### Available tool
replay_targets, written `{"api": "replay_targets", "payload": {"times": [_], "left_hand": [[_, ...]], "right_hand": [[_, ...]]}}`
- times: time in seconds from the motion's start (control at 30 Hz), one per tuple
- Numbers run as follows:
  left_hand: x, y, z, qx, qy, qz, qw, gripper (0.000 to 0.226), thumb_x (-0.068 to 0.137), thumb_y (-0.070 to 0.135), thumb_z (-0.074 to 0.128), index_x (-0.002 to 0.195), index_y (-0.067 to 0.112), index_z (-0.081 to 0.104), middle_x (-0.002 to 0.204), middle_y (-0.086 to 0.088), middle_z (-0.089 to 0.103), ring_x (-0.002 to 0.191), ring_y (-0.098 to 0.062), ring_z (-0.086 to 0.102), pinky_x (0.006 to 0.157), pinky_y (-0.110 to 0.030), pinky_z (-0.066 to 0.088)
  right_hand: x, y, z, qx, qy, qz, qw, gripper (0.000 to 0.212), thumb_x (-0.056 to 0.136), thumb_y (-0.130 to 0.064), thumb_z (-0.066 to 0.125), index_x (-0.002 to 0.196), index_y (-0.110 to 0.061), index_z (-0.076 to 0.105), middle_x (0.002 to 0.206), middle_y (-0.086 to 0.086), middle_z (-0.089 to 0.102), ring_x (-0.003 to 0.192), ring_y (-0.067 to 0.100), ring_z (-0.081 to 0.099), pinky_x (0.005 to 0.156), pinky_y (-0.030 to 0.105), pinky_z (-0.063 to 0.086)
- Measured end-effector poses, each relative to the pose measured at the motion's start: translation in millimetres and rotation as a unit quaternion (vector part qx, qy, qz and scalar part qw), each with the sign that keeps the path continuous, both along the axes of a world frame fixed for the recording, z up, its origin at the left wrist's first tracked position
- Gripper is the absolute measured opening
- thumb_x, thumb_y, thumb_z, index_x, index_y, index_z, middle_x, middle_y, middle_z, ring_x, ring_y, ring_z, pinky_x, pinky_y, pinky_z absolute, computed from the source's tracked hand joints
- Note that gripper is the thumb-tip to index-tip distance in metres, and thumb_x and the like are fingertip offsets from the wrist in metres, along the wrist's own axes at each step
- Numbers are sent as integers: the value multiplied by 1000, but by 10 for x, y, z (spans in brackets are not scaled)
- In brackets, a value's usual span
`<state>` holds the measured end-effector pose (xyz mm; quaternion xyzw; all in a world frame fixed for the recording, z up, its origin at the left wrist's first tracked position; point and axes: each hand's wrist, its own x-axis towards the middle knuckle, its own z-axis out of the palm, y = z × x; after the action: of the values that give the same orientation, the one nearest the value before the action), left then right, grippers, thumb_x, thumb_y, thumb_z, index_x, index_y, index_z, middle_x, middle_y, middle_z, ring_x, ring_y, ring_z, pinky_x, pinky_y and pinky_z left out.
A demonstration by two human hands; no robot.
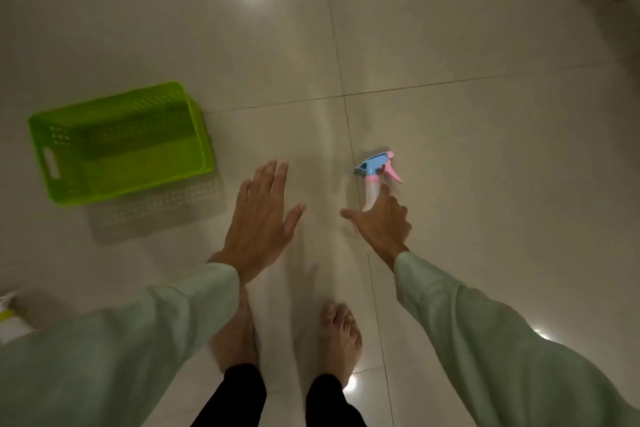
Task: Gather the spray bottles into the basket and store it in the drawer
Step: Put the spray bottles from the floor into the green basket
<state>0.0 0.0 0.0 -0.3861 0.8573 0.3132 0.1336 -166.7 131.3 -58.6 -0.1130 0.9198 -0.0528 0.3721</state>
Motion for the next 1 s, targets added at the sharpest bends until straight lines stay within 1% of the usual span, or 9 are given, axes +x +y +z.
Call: {"api": "replay_targets", "payload": {"times": [0.1, 0.2, 0.3, 0.37, 0.53, 0.63, 0.77, 0.93, 1.0], "left_hand": [[66, -84, -116, -8, -9, 6, 1000, 72, 100, 48, 39, 157, 15, 10, 166, -10, 13, 154, -25, 10, 124, -45, 12], [182, -155, 52, -7, -17, 16, 1000, 73, 99, 48, 39, 157, 15, 10, 166, -10, 13, 154, -25, 10, 124, -44, 12], [340, -228, 483, -11, -12, 46, 999, 73, 99, 47, 40, 157, 15, 11, 166, -9, 13, 154, -24, 9, 124, -43, 11], [453, -304, 888, -19, -2, 81, 997, 73, 99, 46, 42, 157, 15, 12, 166, -9, 13, 154, -23, 9, 124, -41, 9], [740, -521, 1891, -53, 26, 183, 981, 73, 98, 44, 45, 157, 16, 12, 166, -6, 12, 155, -22, 8, 124, -41, 9], [990, -651, 2387, -73, 47, 243, 966, 73, 98, 41, 48, 158, 17, 12, 166, -5, 13, 154, -22, 10, 124, -43, 12], [1471, -734, 2852, -99, 46, 323, 940, 73, 98, 42, 47, 158, 18, 12, 167, -4, 13, 154, -21, 12, 124, -43, 11], [2122, -809, 3175, -119, 48, 393, 910, 70, 100, 40, 46, 157, 15, 14, 166, -7, 13, 154, -22, 10, 124, -43, 10], [2284, -862, 3201, -121, 50, 411, 902, 70, 100, 40, 45, 157, 16, 13, 166, -7, 13, 154, -22, 9, 124, -42, 9]], "right_hand": [[-5, -64, -106, 3, -2, -36, 999, 77, 70, -37, 80, 137, -18, 47, 123, 11, 63, 107, 35, 61, 84, 40, 44], [85, -115, 85, -17, 2, -51, 999, 58, 70, -35, 77, 123, -23, 57, 99, 4, 66, 84, 28, 57, 73, 34, 39], [220, -213, 541, -79, 12, -47, 996, 31, 71, -36, 73, 93, -24, 56, 80, -3, 63, 77, 28, 63, 64, 33, 39], [311, -364, 986, -137, 11, -34, 990, 25, 72, -35, 72, 85, -26, 52, 73, -8, 62, 72, 27, 64, 60, 33, 42], [555, -859, 2133, -268, -4, 47, 962, 16, 81, -30, 69, 93, -30, 57, 76, -5, 61, 77, 24, 58, 68, 38, 47], [743, -1214, 2661, -314, 13, 118, 942, 26, 84, -28, 70, 109, -26, 62, 82, -6, 59, 88, 22, 52, 81, 37, 37], [1134, -1628, 3136, -336, -6, 193, 922, 31, 86, -26, 71, 115, -21, 63, 90, -1, 64, 96, 25, 53, 83, 34, 29], [1713, -2051, 3445, -370, -50, 259, 891, 35, 83, -20, 76, 116, -16, 64, 97, 1, 66, 97, 30, 58, 86, 48, 46], [1873, -2188, 3471, -388, -70, 268, 879, 37, 82, -17, 77, 116, -15, 64, 103, 1, 66, 99, 29, 59, 86, 47, 48]]}}
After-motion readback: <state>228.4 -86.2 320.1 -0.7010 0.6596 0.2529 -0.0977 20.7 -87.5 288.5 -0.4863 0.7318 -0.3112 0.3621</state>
